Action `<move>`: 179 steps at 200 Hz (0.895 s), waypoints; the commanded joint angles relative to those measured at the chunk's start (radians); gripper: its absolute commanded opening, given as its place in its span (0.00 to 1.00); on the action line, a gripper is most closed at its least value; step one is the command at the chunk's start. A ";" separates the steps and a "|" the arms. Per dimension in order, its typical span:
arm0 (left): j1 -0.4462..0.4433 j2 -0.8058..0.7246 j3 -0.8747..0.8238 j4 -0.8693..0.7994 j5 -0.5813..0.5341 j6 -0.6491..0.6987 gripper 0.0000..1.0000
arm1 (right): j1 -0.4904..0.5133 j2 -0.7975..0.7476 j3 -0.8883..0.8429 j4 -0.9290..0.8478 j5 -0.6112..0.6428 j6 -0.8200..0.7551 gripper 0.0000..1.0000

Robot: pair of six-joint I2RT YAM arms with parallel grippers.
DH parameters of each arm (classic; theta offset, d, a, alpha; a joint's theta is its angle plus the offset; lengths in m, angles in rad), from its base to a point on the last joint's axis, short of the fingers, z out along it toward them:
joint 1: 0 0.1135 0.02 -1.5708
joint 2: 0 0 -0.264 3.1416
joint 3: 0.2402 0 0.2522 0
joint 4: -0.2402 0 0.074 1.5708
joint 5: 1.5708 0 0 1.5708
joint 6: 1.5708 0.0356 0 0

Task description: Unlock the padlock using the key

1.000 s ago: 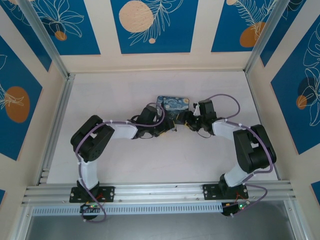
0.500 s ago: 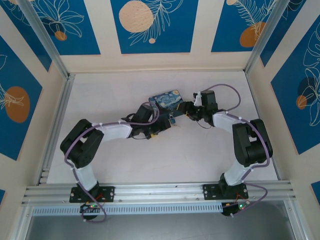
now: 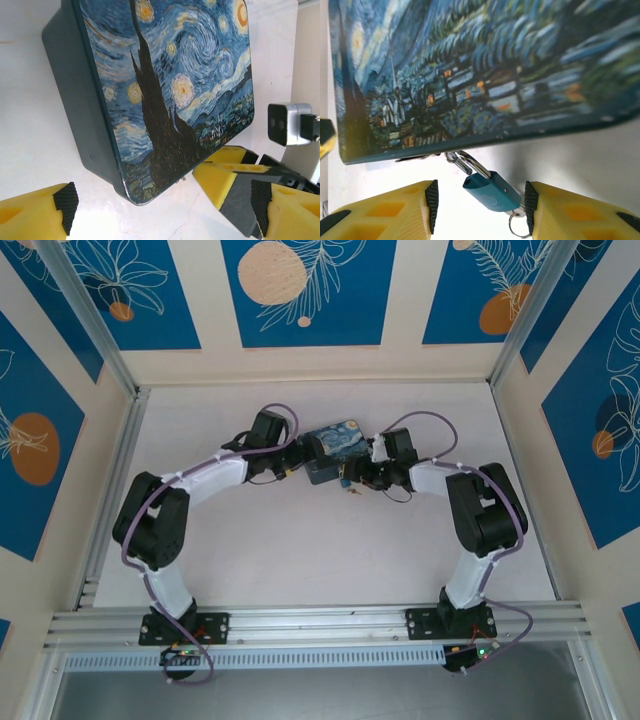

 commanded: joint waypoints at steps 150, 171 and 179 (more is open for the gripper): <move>0.034 0.072 0.047 -0.027 0.042 0.004 0.90 | 0.081 0.066 0.038 -0.069 0.096 -0.098 0.36; 0.036 0.072 0.047 -0.027 0.042 0.005 0.90 | 0.084 0.065 0.034 -0.070 0.110 -0.091 0.30; 0.037 0.072 0.047 -0.026 0.042 0.004 0.90 | 0.084 0.065 0.032 -0.069 0.113 -0.089 0.25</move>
